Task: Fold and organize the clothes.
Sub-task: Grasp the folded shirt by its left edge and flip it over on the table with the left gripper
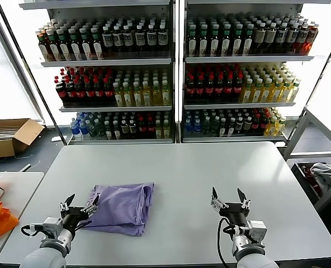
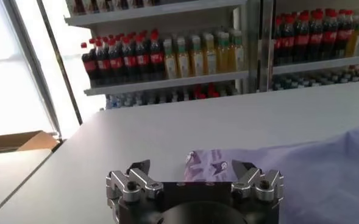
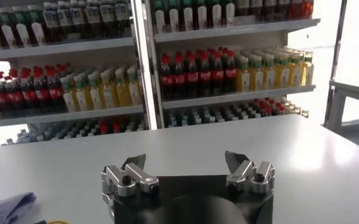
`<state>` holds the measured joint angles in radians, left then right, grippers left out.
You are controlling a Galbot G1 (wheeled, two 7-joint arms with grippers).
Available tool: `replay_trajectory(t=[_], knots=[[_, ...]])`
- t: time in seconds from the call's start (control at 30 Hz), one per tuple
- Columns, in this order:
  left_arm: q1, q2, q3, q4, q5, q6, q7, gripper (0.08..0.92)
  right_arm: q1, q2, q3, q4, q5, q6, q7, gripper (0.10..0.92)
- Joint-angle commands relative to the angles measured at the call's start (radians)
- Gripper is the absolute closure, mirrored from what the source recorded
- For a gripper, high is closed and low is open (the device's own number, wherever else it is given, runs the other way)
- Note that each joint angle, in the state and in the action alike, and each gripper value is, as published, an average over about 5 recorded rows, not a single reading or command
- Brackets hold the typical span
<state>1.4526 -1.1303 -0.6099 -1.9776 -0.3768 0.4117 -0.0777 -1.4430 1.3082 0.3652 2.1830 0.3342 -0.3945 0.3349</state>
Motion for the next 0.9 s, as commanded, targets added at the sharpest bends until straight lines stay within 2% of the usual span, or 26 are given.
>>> replay_trajectory(t=[0.03, 0.63, 0.73, 0.9], knots=[[0.004, 0.011, -0.019, 0.042, -0.085, 0.027, 0.029, 0.177, 0.002, 0.0, 0.0, -0.001, 0.003, 0.0, 0.001, 0.203], [-0.024, 0.019, 0.009, 0.099, -0.188, 0.049, 0.06, 0.189, -0.017, 0.01, 0.003, 0.01, -0.008, 0.0, 0.0, 0.203], [-0.02, 0.019, 0.009, 0.097, -0.199, 0.053, 0.063, 0.247, -0.015, 0.011, 0.002, 0.01, -0.008, 0.0, 0.0, 0.203], [-0.017, 0.018, 0.011, 0.088, -0.206, 0.059, 0.065, 0.394, -0.01, 0.014, -0.004, 0.011, -0.008, -0.001, -0.001, 0.203]])
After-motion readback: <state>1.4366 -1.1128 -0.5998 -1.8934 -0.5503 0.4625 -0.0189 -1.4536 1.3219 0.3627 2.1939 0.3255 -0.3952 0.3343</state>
